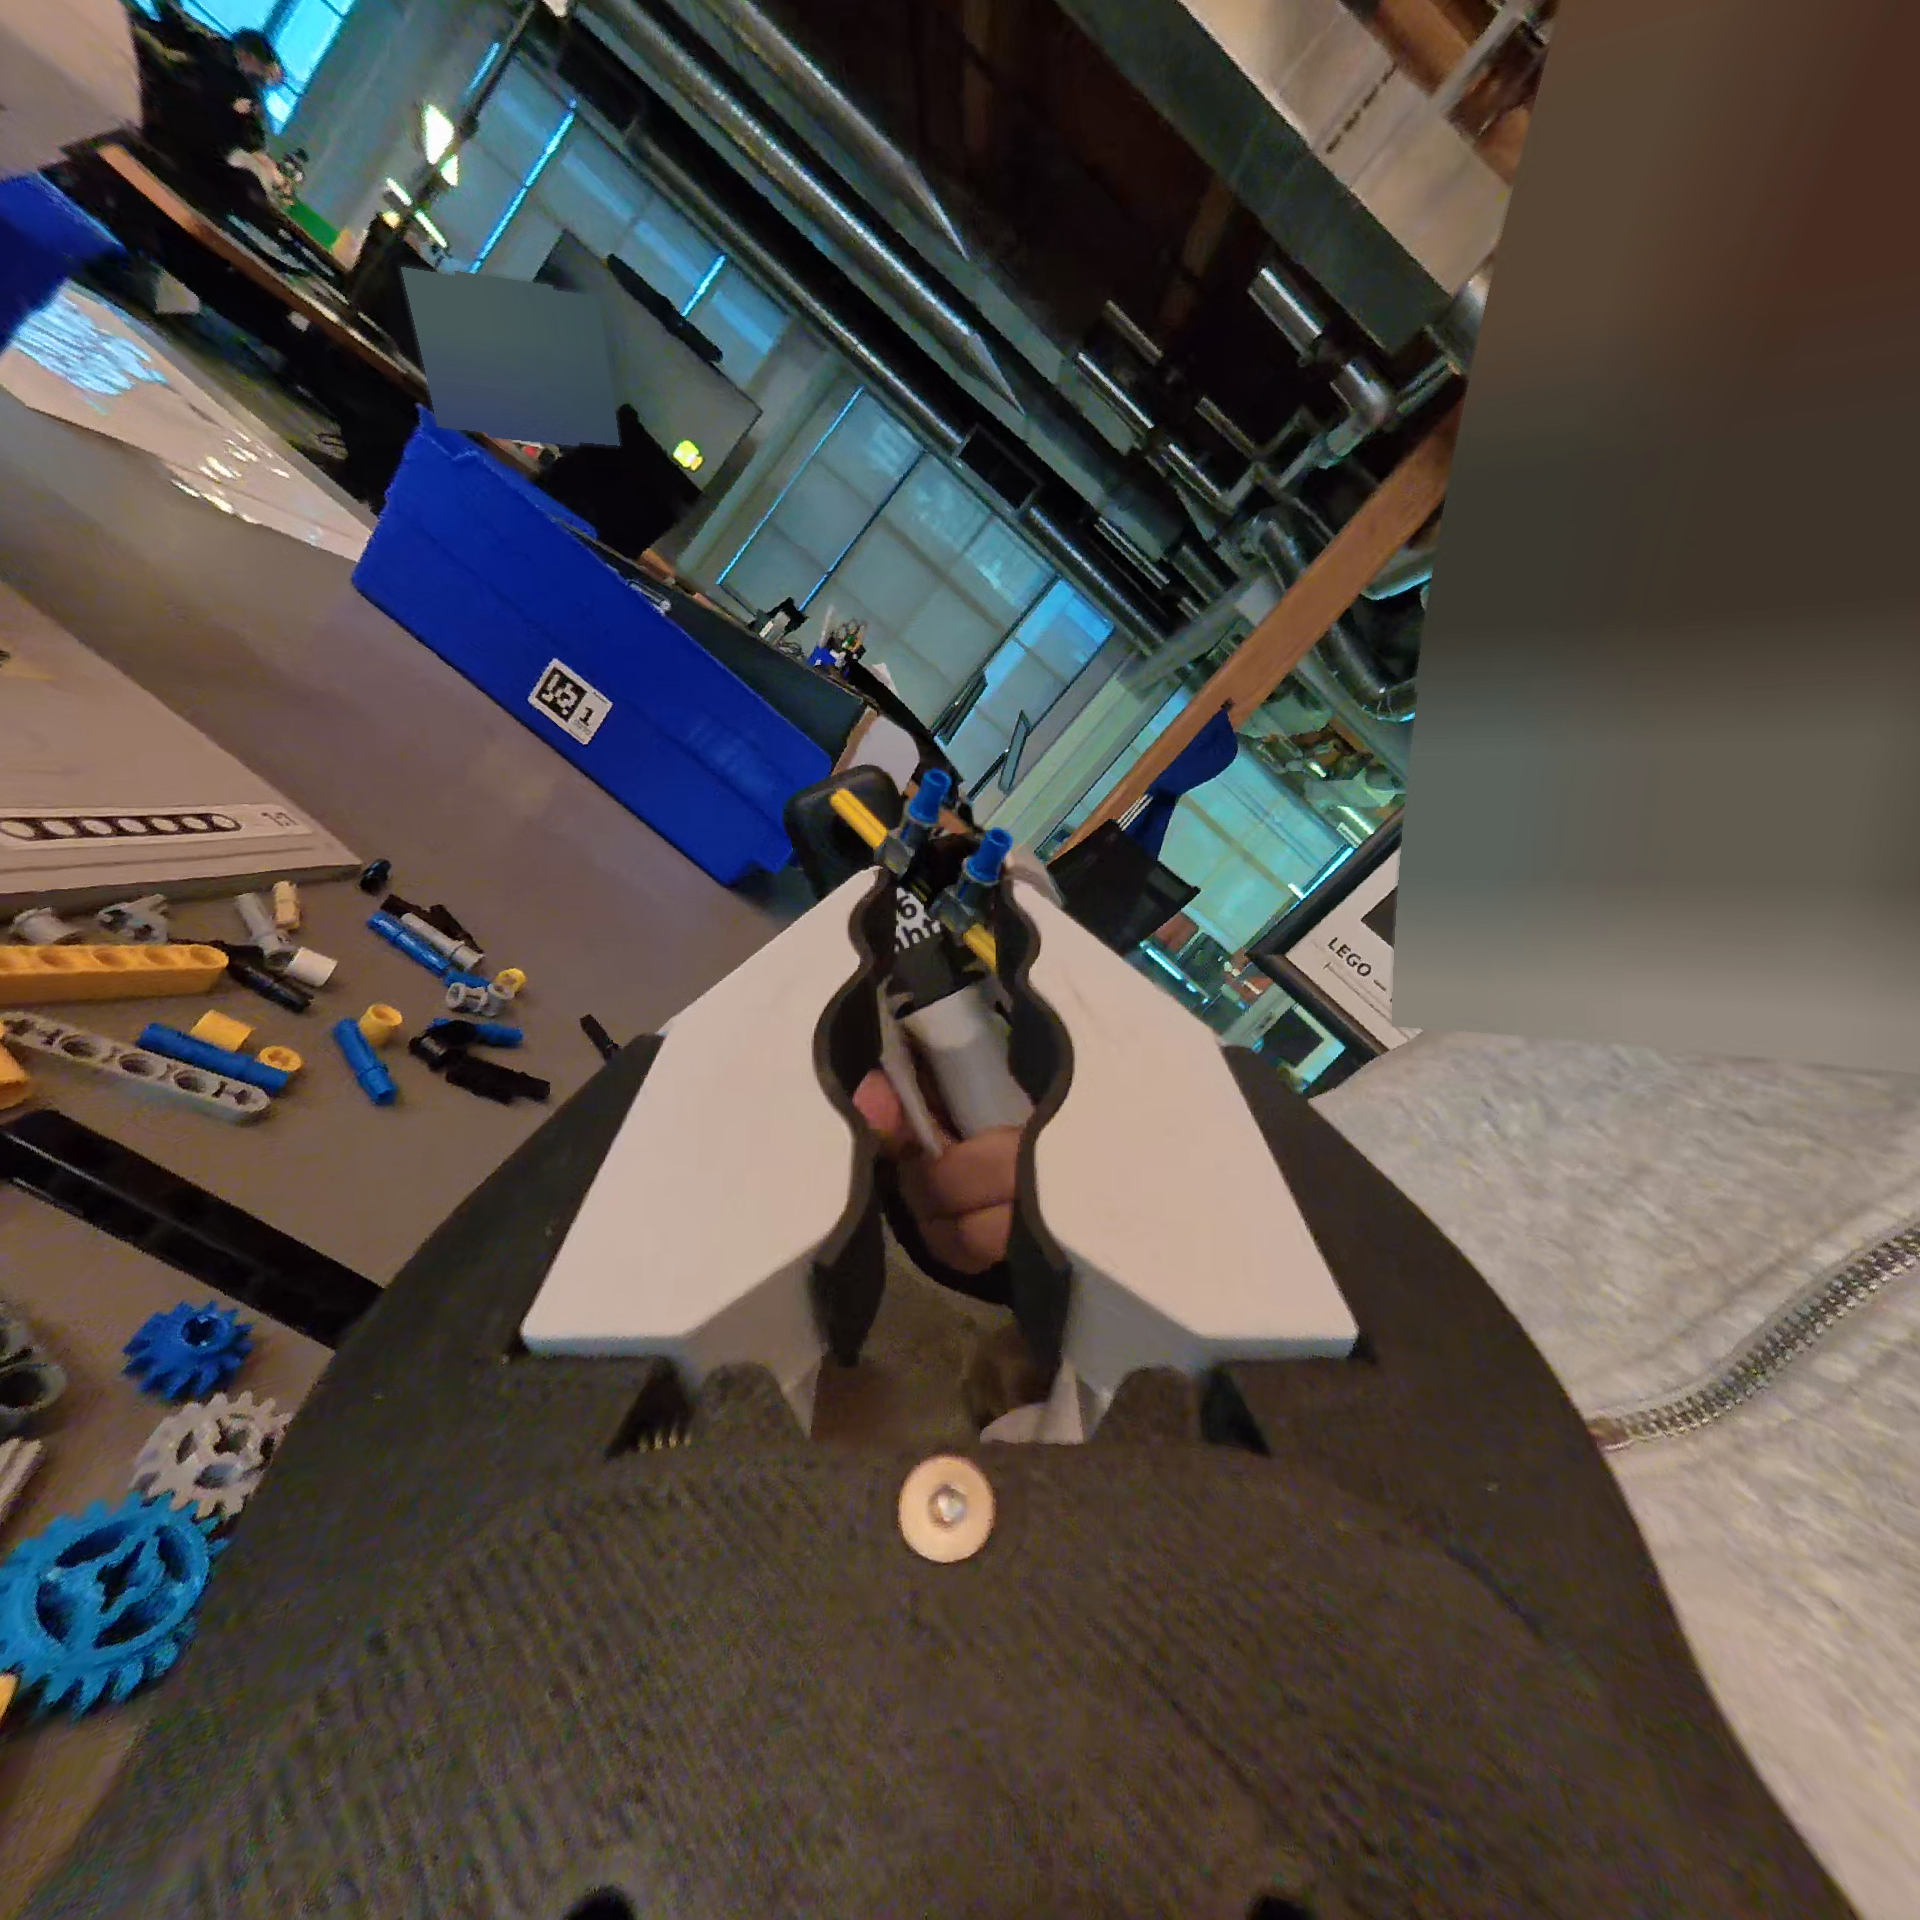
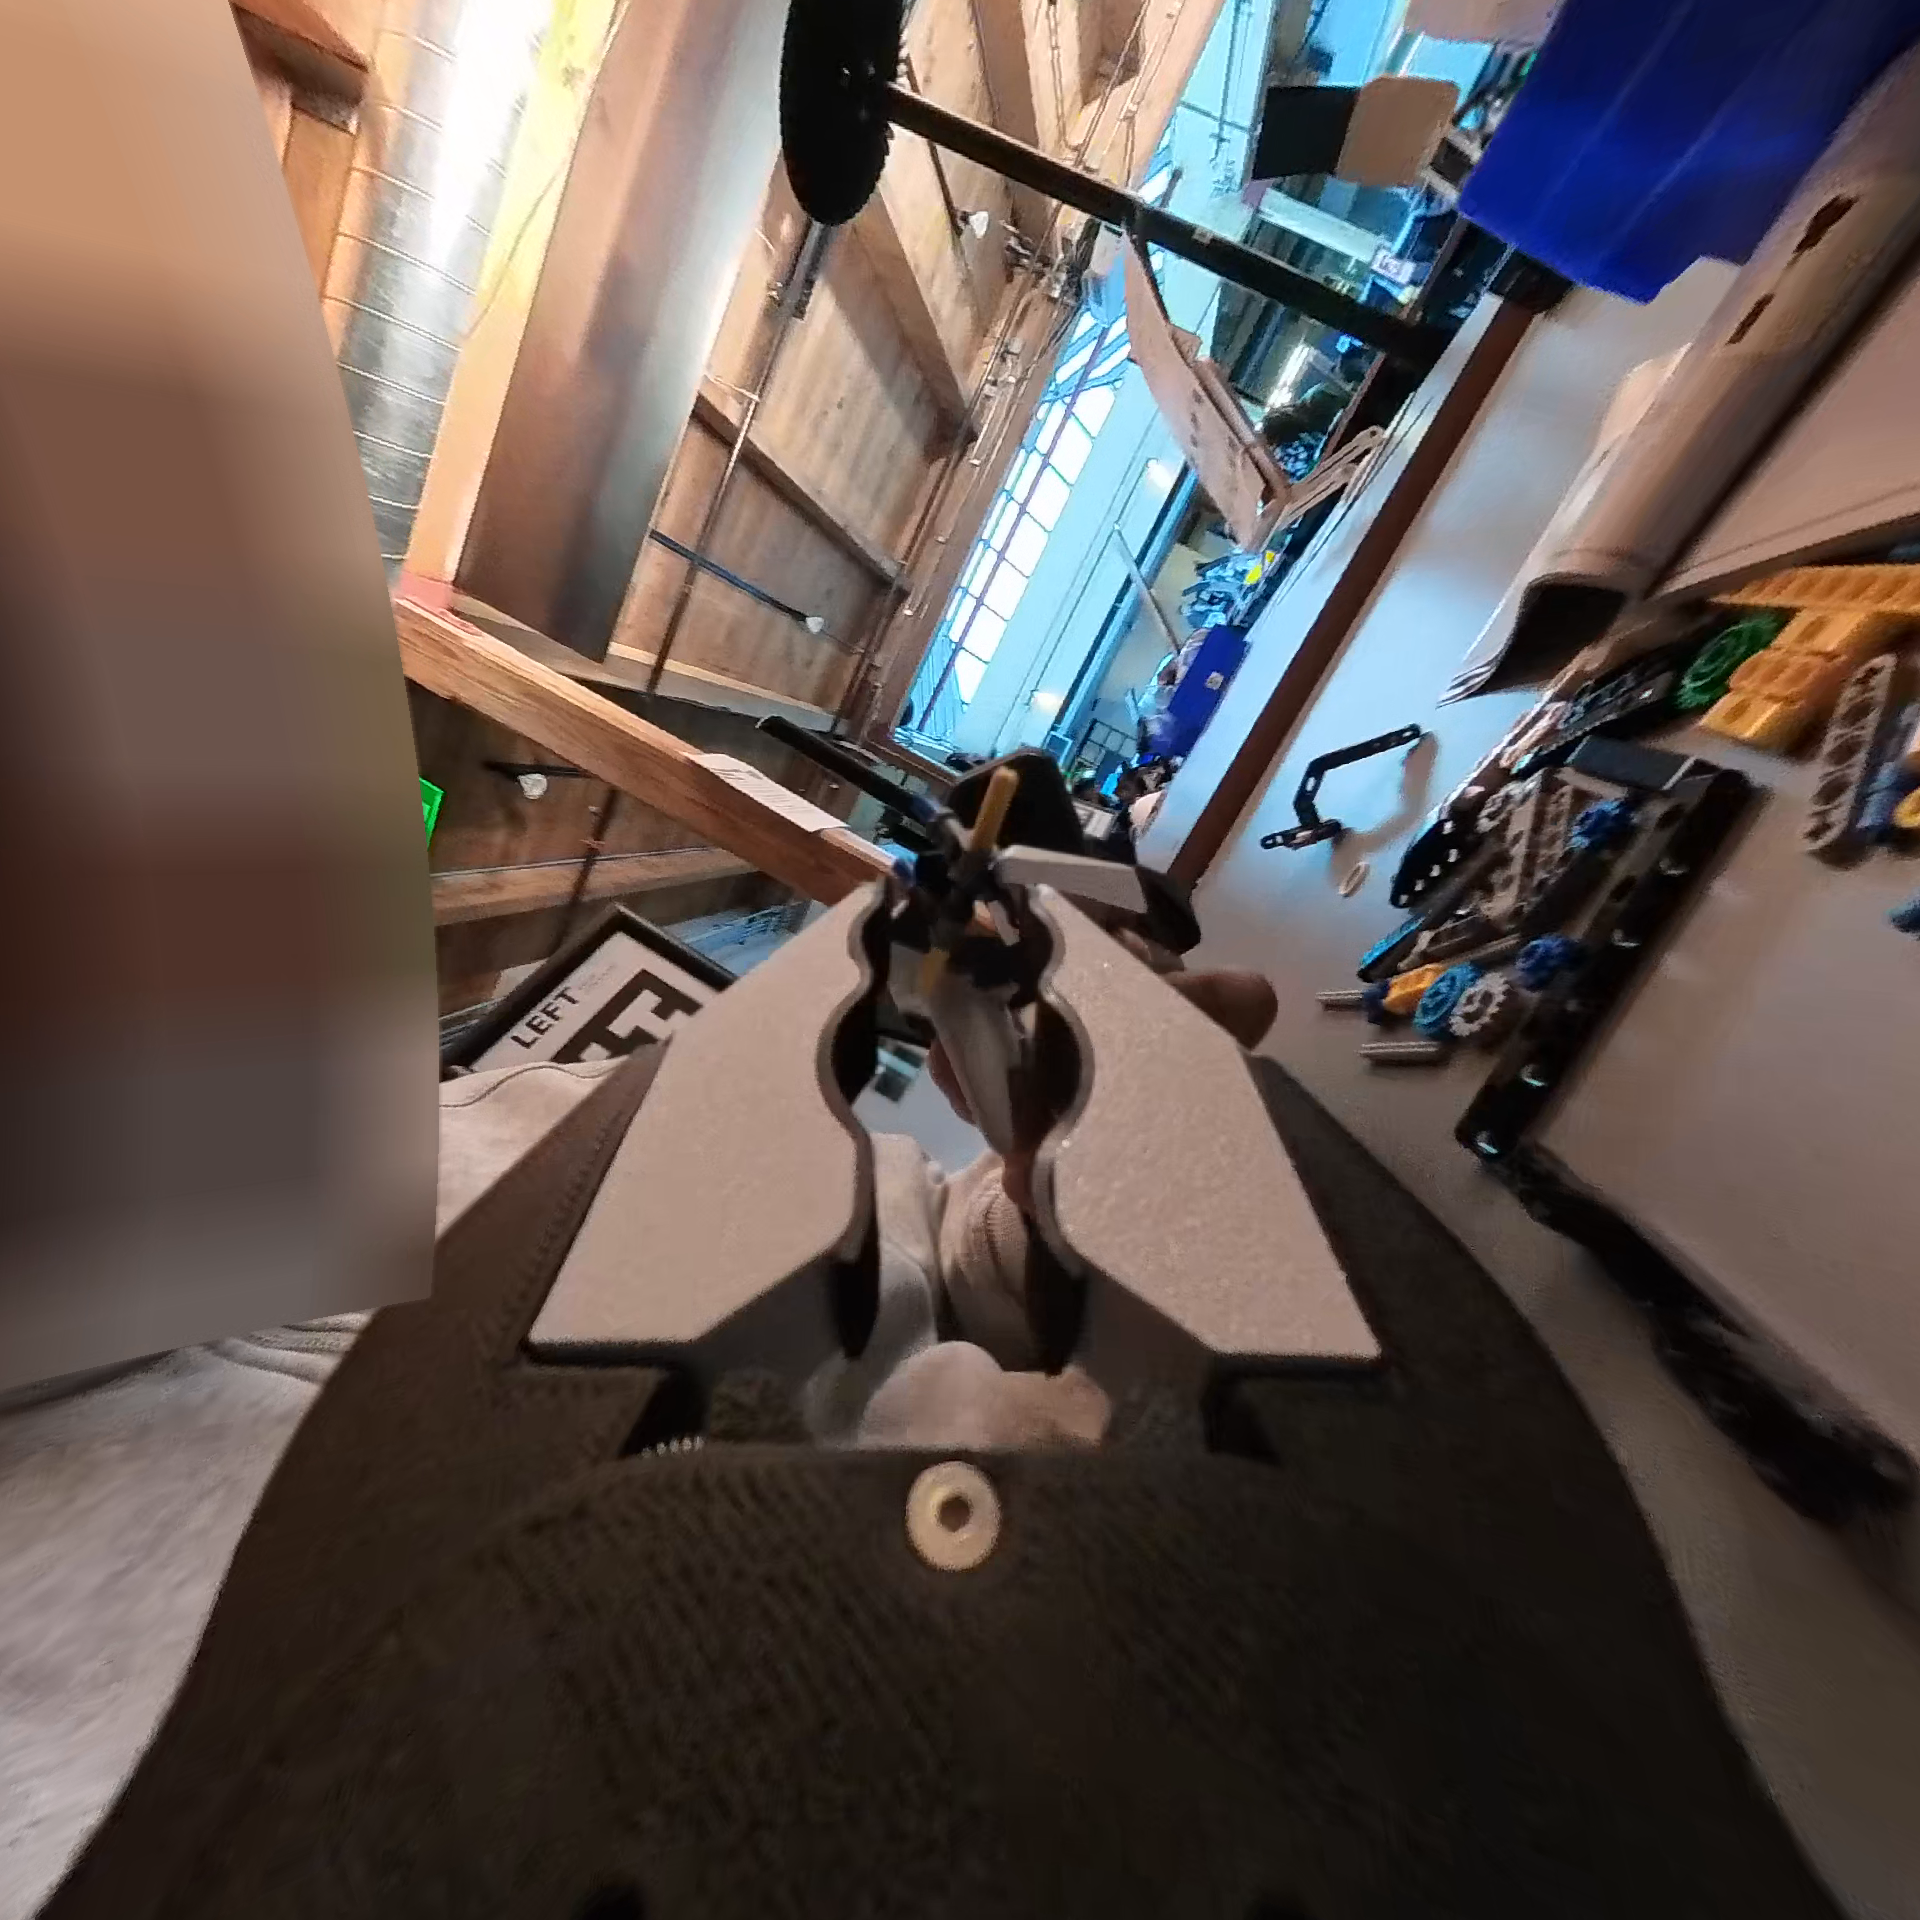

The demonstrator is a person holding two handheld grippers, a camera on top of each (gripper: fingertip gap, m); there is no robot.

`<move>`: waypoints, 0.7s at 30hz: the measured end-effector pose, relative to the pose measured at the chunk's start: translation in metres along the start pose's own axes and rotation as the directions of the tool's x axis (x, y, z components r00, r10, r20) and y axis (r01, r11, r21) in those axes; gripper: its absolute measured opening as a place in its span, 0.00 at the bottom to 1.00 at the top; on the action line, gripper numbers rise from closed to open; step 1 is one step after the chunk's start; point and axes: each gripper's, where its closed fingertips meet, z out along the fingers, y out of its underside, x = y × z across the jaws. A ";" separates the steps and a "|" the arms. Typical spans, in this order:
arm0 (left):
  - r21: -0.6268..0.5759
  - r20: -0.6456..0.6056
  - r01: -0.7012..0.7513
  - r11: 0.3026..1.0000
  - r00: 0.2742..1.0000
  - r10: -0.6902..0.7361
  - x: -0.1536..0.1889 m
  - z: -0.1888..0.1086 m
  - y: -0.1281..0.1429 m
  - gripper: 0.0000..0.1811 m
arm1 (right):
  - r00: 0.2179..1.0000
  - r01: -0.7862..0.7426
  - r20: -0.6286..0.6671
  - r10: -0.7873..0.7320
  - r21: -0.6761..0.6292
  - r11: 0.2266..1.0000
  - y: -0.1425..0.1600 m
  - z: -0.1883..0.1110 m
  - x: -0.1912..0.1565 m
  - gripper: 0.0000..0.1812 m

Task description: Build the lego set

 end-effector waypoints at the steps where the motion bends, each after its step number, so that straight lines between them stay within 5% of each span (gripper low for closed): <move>1: -0.004 0.001 -0.008 1.000 1.000 0.008 0.000 0.001 0.001 0.09 | 1.000 -0.007 0.002 0.007 0.002 1.000 0.000 0.000 0.000 0.11; 11: -0.023 0.027 -0.019 1.000 0.999 0.019 -0.003 0.001 0.004 0.11 | 0.999 0.021 -0.043 -0.020 0.039 0.999 -0.006 -0.005 0.008 0.04; 13: -0.031 0.075 -0.014 0.999 0.997 0.016 -0.011 0.001 0.005 0.21 | 0.998 0.037 -0.046 -0.035 0.062 0.997 -0.011 -0.009 0.007 0.00; 15: -0.067 0.036 -0.011 0.998 0.999 0.013 -0.006 0.001 0.011 0.06 | 0.995 0.070 -0.071 -0.067 0.045 0.997 -0.011 -0.010 0.008 0.00; 21: -0.108 0.096 -0.018 0.994 0.995 0.029 -0.014 0.004 0.019 0.02 | 0.959 0.218 -0.176 -0.222 -0.043 0.975 -0.004 -0.007 0.014 0.00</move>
